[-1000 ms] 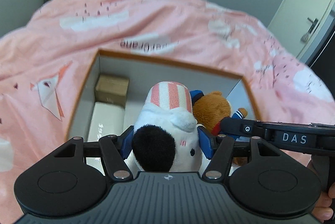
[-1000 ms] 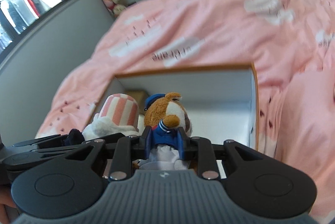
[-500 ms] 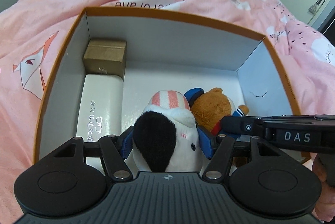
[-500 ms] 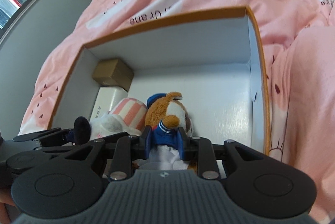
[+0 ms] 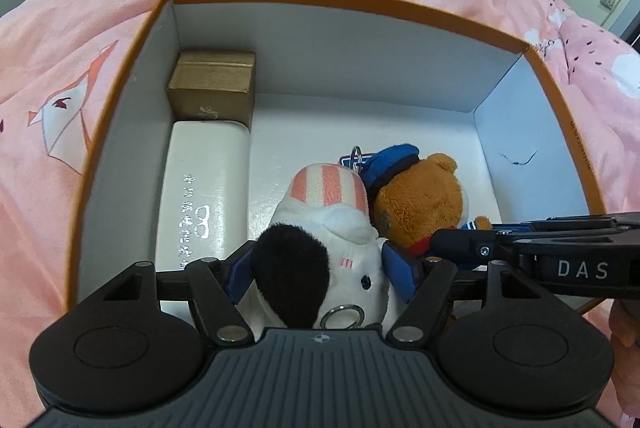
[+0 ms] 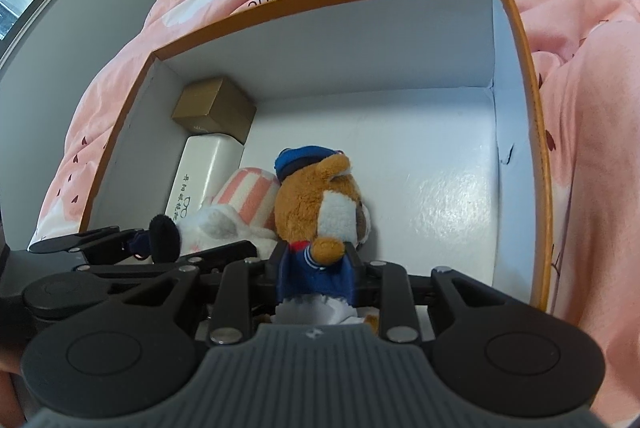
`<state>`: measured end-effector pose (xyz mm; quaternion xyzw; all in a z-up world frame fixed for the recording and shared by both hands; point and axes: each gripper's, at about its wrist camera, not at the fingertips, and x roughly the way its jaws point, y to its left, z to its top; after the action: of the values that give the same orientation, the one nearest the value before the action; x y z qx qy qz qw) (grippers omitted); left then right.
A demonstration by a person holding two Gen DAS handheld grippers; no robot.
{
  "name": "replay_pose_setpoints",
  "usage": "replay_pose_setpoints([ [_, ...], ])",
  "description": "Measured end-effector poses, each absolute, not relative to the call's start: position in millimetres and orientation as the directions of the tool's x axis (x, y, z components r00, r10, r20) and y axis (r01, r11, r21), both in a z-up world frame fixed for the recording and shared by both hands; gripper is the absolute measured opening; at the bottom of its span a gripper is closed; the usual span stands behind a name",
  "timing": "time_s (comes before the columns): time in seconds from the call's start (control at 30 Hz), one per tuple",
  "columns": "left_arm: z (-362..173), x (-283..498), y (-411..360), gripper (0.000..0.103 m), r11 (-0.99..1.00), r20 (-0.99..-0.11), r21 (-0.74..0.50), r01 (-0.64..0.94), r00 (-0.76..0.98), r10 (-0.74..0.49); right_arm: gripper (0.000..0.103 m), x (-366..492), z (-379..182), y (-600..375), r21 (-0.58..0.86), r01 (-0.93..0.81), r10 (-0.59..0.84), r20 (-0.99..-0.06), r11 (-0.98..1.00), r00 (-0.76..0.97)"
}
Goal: Organize objects
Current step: 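Carry both plush toys over the orange box and lower them inside, then open both tools to release the plush toys and lift away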
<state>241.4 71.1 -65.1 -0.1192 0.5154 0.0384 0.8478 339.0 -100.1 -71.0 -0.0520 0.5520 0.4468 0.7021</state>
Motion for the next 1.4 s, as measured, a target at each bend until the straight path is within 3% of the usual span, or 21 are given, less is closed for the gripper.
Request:
replay_pose_setpoints([
  [0.23, -44, 226, 89, 0.079, 0.938, -0.83, -0.3, -0.176, 0.533, -0.166, 0.042, 342, -67, -99, 0.411, -0.694, 0.561, -0.828, 0.591, -0.013],
  [0.3, -41, 226, 94, 0.076, 0.924, -0.815, -0.333, -0.19, 0.55, -0.181, 0.05, 342, -66, -98, 0.406, -0.698, 0.554, -0.832, 0.59, -0.015],
  [0.47, -38, 224, 110, 0.074, 0.899, -0.798, -0.392, -0.196, 0.558, -0.227, 0.05, 339, -69, -91, 0.364, -0.715, 0.523, -0.853, 0.596, 0.002],
  [0.57, -42, 229, 110, 0.074, 0.908, -0.82, -0.373, -0.19, 0.526, -0.226, 0.041, 339, -73, -89, 0.345, -0.671, 0.509, -0.859, 0.656, 0.056],
  [0.67, -49, 231, 102, 0.073, 0.928, -0.846, -0.334, -0.166, 0.487, -0.218, 0.039, 340, -76, -89, 0.359, -0.667, 0.512, -0.858, 0.652, 0.039],
  [1.03, -53, 232, 96, 0.052, 0.959, -0.872, -0.224, -0.173, 0.475, -0.118, 0.034, 341, -97, -88, 0.512, -0.571, 0.574, -0.815, 0.642, -0.085],
  [1.4, -60, 229, 87, 0.054, 0.967, -0.867, -0.166, -0.192, 0.497, -0.051, 0.033, 330, -107, -78, 0.489, -0.594, 0.556, -0.827, 0.639, -0.083],
])
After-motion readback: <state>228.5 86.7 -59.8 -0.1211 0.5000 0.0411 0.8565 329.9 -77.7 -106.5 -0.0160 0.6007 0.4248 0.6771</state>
